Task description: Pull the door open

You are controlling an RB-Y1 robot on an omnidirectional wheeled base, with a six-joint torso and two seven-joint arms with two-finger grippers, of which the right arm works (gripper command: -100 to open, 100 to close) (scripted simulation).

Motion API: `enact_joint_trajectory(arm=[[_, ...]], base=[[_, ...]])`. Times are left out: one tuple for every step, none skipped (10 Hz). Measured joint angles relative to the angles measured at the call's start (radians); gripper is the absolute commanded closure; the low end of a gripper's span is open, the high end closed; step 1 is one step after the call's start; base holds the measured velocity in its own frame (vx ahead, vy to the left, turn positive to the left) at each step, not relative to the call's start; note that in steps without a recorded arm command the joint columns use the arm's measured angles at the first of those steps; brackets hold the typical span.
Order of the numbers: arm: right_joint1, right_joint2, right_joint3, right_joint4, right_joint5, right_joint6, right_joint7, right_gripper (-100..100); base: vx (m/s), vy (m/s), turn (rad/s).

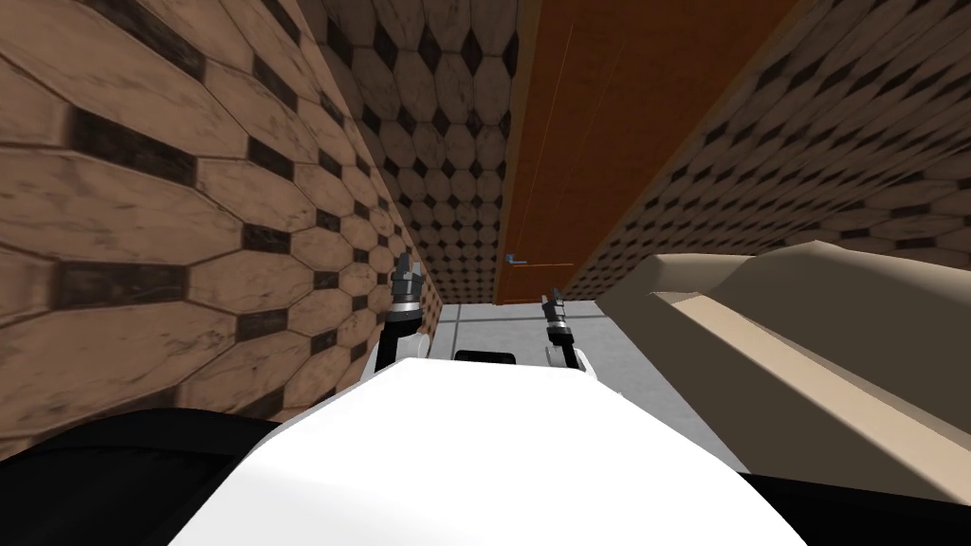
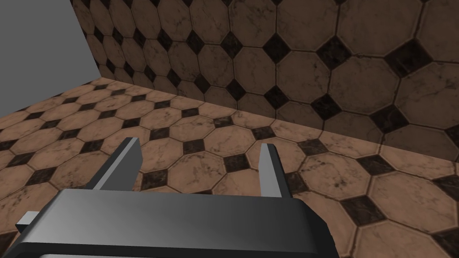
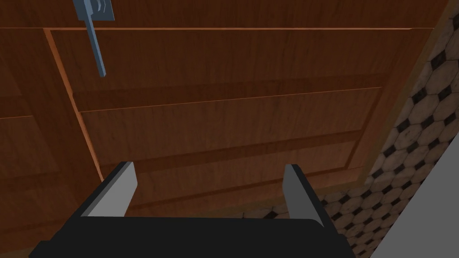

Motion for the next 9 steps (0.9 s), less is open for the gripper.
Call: enact_joint_trajectory(arm=[[-0.007,-0.002,-0.002,0.023,0.003,-0.009,-0.002,-100],[-0.018,-0.007,-0.005,0.053,0.007,-0.019,-0.006,-100],[-0.028,-0.012,-0.009,0.083,0.012,-0.029,-0.010,-100],[-0.036,-0.019,-0.012,0.109,0.016,-0.037,-0.016,-100],[-0.046,-0.023,-0.014,0.134,0.021,-0.044,-0.021,-100],[-0.054,-0.025,-0.016,0.162,0.026,-0.055,-0.024,-100],[-0.066,-0.030,-0.020,0.194,0.030,-0.068,-0.027,-100],[-0.080,-0.034,-0.023,0.225,0.035,-0.077,-0.031,-100],[-0.086,-0.035,-0.025,0.251,0.040,-0.085,-0.033,-100]], base=[[0.073,0.026,0.027],[0.085,0.041,0.028],[0.102,0.044,0.021],[0.106,0.047,0.030],[0.110,0.036,0.022],[0.117,0.025,0.028],[0.106,0.016,0.026],[0.099,0.021,0.020],[0.101,0.037,0.022]])
